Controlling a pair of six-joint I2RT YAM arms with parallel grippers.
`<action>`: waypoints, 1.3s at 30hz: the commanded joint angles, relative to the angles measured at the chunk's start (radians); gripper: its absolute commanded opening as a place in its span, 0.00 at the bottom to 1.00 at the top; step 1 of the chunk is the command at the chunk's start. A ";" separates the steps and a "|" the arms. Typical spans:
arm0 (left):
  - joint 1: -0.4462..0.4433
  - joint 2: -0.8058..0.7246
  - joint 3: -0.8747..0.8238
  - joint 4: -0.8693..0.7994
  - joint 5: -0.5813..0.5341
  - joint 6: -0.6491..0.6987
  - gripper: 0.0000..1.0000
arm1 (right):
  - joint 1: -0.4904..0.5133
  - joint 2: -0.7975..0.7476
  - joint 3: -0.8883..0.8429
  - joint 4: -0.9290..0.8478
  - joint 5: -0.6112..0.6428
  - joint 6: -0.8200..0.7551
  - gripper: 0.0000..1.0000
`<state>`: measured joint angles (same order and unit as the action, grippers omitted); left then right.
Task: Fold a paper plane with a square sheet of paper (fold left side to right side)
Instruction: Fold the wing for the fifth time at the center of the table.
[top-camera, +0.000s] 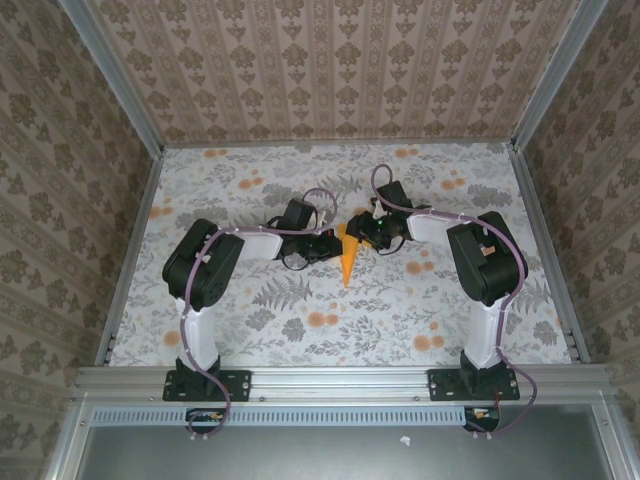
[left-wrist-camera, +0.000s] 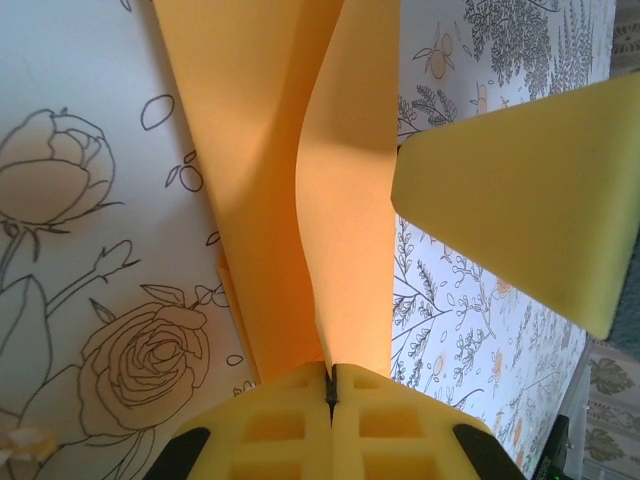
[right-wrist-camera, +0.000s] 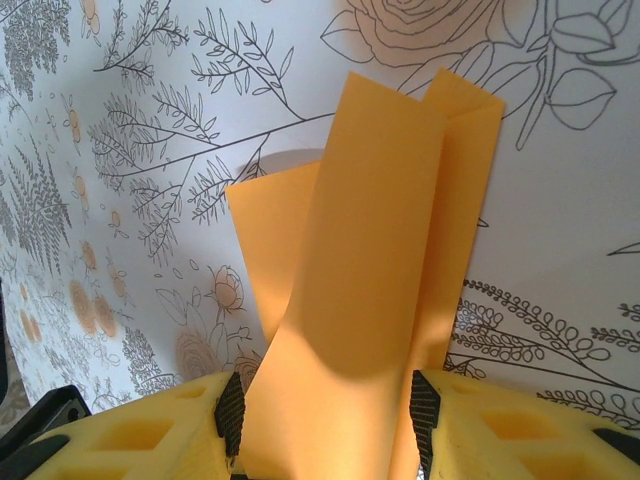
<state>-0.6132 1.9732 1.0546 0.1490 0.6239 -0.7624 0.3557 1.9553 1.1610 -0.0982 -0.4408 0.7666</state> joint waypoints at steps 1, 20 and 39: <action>0.007 0.018 0.022 -0.022 -0.006 0.024 0.00 | -0.003 0.007 0.027 -0.020 0.006 0.012 0.51; 0.007 0.009 0.031 -0.026 -0.016 0.040 0.00 | 0.014 0.081 0.083 -0.168 0.039 -0.024 0.51; 0.010 0.040 0.038 -0.047 -0.032 0.051 0.00 | 0.017 0.070 0.086 -0.170 0.034 -0.039 0.52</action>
<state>-0.6132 1.9850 1.0763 0.1184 0.6033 -0.7361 0.3649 2.0026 1.2430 -0.2031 -0.4263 0.7456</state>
